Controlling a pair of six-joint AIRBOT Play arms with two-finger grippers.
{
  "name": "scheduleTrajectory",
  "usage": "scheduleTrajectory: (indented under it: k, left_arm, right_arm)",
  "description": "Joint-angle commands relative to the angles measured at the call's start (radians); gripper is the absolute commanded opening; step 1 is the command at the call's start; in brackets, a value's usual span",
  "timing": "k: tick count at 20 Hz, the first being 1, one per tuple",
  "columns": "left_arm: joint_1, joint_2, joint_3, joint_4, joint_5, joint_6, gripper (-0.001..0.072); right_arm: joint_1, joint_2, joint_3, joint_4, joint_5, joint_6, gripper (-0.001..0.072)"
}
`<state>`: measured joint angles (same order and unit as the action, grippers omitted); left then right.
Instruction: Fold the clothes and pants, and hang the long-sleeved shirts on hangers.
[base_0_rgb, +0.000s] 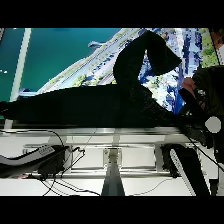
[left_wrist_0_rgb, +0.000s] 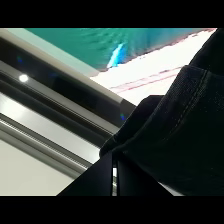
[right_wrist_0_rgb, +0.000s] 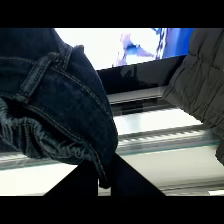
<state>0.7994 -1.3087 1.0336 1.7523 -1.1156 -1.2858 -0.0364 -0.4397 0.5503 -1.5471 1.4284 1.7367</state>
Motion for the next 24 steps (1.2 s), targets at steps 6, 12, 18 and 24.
scheduleTrajectory:
  k: [6,12,18,24]
  left_arm:
    - [-0.001,-0.146,-0.102,0.021,-0.074,-0.084,0.0018]
    - [-0.081,-0.146,0.212,-0.172,-0.065,-0.087,0.0019]
    - [-0.213,-0.145,0.661,-0.323,0.030,-0.088,0.0018]
    - [-0.149,-0.170,0.472,0.073,-0.233,-0.200,0.0018]
  right_arm:
    - [0.000,0.002,-0.001,-0.004,-0.010,0.010,0.0028]
    - [0.000,0.002,0.000,0.001,-0.110,0.010,0.0028]
    - [0.000,0.002,0.000,0.004,-0.126,0.010,0.0028]
    - [0.000,0.002,0.000,0.006,-0.122,0.010,0.0028]
